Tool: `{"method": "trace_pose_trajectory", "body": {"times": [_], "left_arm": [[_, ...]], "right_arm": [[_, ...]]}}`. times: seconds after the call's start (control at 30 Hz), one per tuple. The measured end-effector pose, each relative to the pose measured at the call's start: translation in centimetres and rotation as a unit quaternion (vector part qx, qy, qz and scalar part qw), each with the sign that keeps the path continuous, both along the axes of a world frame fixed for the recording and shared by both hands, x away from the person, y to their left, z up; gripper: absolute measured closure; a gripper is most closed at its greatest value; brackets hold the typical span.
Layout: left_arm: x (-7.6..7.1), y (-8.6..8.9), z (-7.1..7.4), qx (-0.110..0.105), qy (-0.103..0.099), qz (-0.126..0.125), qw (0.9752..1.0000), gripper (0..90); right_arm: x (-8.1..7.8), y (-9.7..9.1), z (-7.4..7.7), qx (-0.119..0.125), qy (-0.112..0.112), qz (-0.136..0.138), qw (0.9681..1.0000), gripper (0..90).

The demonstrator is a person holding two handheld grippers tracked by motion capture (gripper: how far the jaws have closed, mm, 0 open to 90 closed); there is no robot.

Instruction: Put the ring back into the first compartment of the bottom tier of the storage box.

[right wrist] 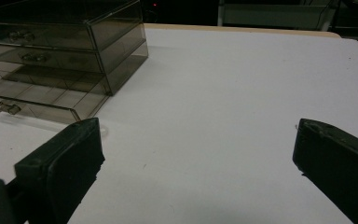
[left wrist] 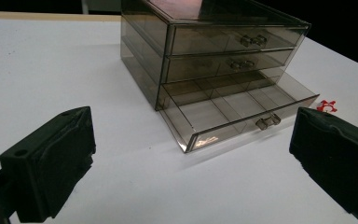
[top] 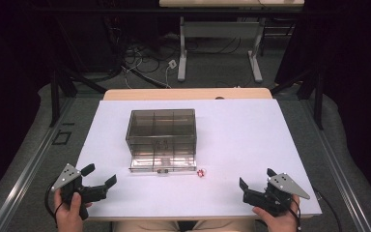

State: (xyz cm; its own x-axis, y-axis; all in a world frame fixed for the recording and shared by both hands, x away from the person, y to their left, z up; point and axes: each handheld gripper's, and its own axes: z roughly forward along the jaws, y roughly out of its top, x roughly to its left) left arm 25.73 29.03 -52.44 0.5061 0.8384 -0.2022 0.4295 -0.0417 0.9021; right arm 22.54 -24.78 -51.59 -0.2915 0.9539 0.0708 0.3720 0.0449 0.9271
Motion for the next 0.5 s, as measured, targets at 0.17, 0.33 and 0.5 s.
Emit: {"method": "trace_pose_trajectory", "body": {"times": [0.17, 0.33, 0.5], "left_arm": [[0.0, -0.1, -0.1, -0.001, 0.003, 0.001, 1.0, 0.5], [0.2, 0.1, -0.1, -0.002, 0.006, 0.009, 0.9999, 0.5], [0.3, 0.2, 0.0, 0.006, 0.0, 0.014, 0.9999, 0.5]], "right_arm": [[0.2, 0.4, 0.0, 0.0, 0.006, 0.002, 1.0, 6.6], [0.5, 1.4, 0.0, 0.011, 0.022, 0.028, 0.9993, 13.9], [0.9, 2.2, -0.1, 0.001, 0.027, 0.054, 0.9982, 15.9]]}}
